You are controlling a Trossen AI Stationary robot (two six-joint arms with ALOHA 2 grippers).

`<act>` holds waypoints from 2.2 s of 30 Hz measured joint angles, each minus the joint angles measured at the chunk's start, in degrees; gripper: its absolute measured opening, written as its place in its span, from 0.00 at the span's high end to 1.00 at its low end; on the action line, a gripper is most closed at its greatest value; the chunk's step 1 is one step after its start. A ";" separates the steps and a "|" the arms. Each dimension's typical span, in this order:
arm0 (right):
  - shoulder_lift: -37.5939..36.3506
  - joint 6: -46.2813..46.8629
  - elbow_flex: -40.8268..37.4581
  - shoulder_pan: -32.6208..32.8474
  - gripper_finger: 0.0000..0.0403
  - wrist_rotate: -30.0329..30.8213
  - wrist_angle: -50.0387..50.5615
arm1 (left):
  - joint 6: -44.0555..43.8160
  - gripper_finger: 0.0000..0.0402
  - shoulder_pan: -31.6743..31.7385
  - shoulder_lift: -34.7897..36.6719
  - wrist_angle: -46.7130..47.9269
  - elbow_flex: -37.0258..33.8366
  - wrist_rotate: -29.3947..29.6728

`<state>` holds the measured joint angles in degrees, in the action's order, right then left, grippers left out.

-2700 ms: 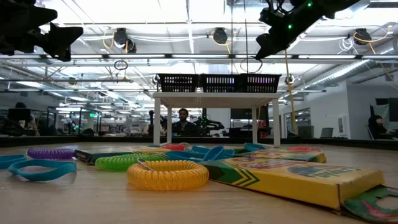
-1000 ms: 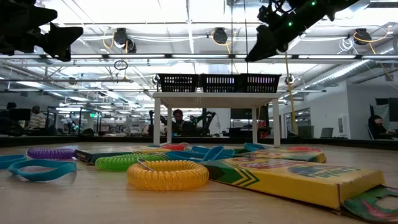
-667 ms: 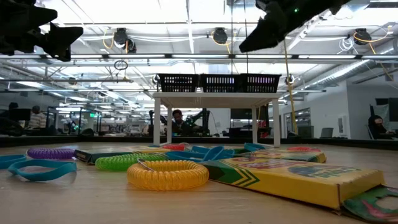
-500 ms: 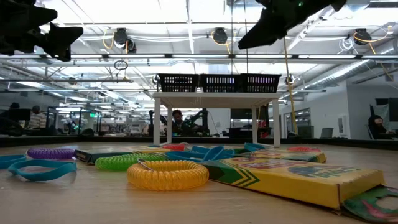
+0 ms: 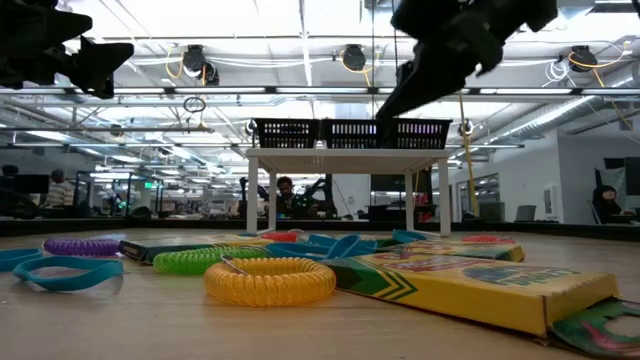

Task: Pick & Place Office Desk Supplies
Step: Put the blue rubber band into the right black bin on the shelf

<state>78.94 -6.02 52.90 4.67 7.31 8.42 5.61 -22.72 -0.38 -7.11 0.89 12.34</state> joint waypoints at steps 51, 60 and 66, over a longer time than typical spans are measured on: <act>15.20 8.33 -16.48 0.19 0.63 0.07 -24.76 | 0.03 0.33 -0.01 0.02 -0.02 -0.01 0.17; 15.16 8.33 -16.48 0.19 0.65 0.09 -24.74 | 0.09 0.33 0.00 0.02 0.02 0.00 0.17; 15.16 8.31 -16.48 0.19 0.73 0.04 -24.74 | 0.10 0.33 -0.01 0.01 0.02 0.00 0.17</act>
<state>94.11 2.28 36.42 4.86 7.35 -16.32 5.71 -22.73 -0.37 -7.09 0.88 12.51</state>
